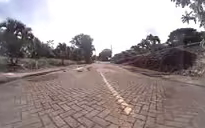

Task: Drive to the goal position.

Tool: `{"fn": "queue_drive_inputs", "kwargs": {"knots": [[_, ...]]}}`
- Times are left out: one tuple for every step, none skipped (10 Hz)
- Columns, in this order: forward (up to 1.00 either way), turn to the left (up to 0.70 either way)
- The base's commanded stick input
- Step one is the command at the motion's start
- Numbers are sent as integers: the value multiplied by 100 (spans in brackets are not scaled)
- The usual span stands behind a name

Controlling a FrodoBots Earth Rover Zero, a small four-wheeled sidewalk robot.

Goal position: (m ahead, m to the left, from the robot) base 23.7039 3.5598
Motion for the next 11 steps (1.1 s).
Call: {"fn": "queue_drive_inputs", "kwargs": {"knots": [[70,0],[70,0],[70,0],[70,0],[70,0],[70,0],[70,0],[70,0],[70,-14],[70,-27],[70,-27]]}}
